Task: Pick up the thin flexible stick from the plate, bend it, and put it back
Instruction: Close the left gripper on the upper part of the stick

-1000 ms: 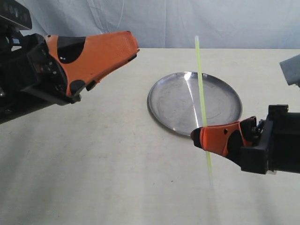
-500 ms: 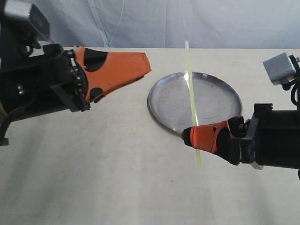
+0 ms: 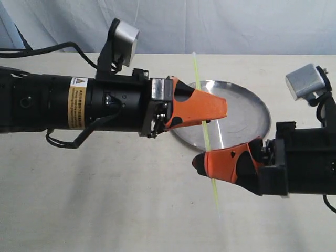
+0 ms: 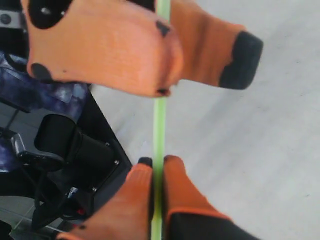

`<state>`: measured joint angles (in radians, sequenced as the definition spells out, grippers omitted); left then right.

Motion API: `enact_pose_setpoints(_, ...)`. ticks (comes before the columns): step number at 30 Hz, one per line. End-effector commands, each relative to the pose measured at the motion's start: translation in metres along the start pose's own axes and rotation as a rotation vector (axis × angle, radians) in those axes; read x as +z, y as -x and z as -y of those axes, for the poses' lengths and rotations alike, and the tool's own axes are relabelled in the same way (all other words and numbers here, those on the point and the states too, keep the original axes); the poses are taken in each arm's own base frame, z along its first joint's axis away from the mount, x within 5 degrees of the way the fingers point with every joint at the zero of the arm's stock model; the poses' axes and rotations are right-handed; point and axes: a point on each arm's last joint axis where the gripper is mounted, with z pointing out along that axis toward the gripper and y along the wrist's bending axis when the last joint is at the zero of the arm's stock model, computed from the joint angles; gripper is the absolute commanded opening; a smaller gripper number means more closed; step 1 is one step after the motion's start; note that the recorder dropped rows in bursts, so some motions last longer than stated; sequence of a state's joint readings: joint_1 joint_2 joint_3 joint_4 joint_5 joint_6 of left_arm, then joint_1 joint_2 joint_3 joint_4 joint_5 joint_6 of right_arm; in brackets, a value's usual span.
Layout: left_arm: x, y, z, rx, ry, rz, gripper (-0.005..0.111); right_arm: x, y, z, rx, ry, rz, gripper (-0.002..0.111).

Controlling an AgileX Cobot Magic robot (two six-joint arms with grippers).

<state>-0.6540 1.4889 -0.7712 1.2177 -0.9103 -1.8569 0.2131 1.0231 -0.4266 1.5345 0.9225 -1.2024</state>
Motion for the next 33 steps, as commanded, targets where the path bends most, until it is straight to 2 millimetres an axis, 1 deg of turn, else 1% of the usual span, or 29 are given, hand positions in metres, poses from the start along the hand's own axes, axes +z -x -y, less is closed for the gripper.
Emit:
enact_pose_setpoints(1, 0.002, 0.001, 0.001, 0.003, -0.004, 0.002, 0.047, 0.000, 0.000, -0.001, -0.006, 0.014, 0.004, 0.000)
enact_pose_setpoints(3, 0.002, 0.004, 0.002, 0.007, -0.009, 0.020, 0.045, 0.000, 0.000, -0.001, -0.008, 0.013, 0.001, 0.000)
enact_pose_setpoints(4, 0.003, 0.006, 0.003, 0.015, -0.014, 0.029, 0.041, 0.000, 0.000, -0.001, -0.010, 0.014, -0.002, 0.000)
enact_pose_setpoints(5, 0.003, 0.008, 0.005, 0.027, -0.019, 0.041, 0.035, 0.000, -0.001, -0.001, -0.012, 0.015, -0.005, 0.000)
enact_pose_setpoints(7, 0.003, 0.012, 0.009, 0.062, -0.043, 0.058, 0.019, 0.000, -0.002, -0.002, -0.017, 0.019, -0.013, 0.000)
enact_pose_setpoints(8, 0.004, 0.015, 0.014, 0.135, -0.073, 0.063, 0.002, 0.000, -0.001, -0.002, -0.015, 0.025, -0.013, 0.000)
enact_pose_setpoints(9, 0.004, 0.017, 0.016, 0.178, -0.086, 0.064, 0.000, 0.000, -0.002, -0.002, -0.015, 0.027, -0.013, 0.000)
enact_pose_setpoints(10, 0.005, 0.018, 0.019, 0.208, -0.104, 0.066, 0.000, 0.000, -0.002, -0.002, -0.015, 0.027, -0.013, 0.000)
enact_pose_setpoints(13, 0.005, 0.022, 0.024, 0.222, -0.128, 0.071, 0.000, 0.000, -0.002, -0.002, -0.017, 0.021, -0.014, 0.000)
enact_pose_setpoints(15, 0.005, 0.022, 0.024, 0.223, -0.128, 0.070, 0.000, 0.000, -0.001, -0.001, -0.017, 0.013, -0.011, 0.000)
enact_pose_setpoints(17, 0.005, 0.020, 0.023, 0.237, -0.123, 0.051, 0.000, 0.000, -0.001, -0.001, -0.017, 0.009, -0.010, 0.004)
enact_pose_setpoints(19, 0.005, 0.018, 0.024, 0.249, -0.135, 0.034, 0.000, 0.000, -0.001, -0.001, -0.022, 0.009, -0.010, 0.012)
enact_pose_setpoints(21, 0.005, 0.018, 0.025, 0.247, -0.151, 0.034, 0.000, 0.000, -0.001, 0.000, -0.027, -0.003, -0.012, 0.025)
enact_pose_setpoints(24, 0.004, 0.020, 0.028, 0.227, -0.182, 0.057, 0.000, -0.001, -0.004, 0.006, -0.067, -0.068, -0.040, 0.047)
enact_pose_setpoints(26, 0.004, 0.021, 0.029, 0.218, -0.189, 0.070, 0.000, -0.001, -0.005, 0.010, -0.078, -0.101, -0.058, 0.054)
enact_pose_setpoints(28, 0.004, 0.021, 0.029, 0.216, -0.189, 0.072, 0.000, -0.001, -0.005, 0.010, -0.074, -0.108, -0.060, 0.054)
enact_pose_setpoints(30, 0.004, 0.021, 0.029, 0.219, -0.187, 0.072, 0.000, -0.001, -0.005, 0.010, -0.071, -0.102, -0.060, 0.050)
enact_pose_setpoints(31, 0.004, 0.022, 0.029, 0.226, -0.187, 0.076, 0.000, -0.001, -0.006, 0.009, -0.071, -0.094, -0.063, 0.046)
enact_pose_setpoints(33, 0.004, 0.023, 0.029, 0.227, -0.188, 0.091, 0.000, -0.001, -0.007, 0.007, -0.070, -0.075, -0.071, 0.033)
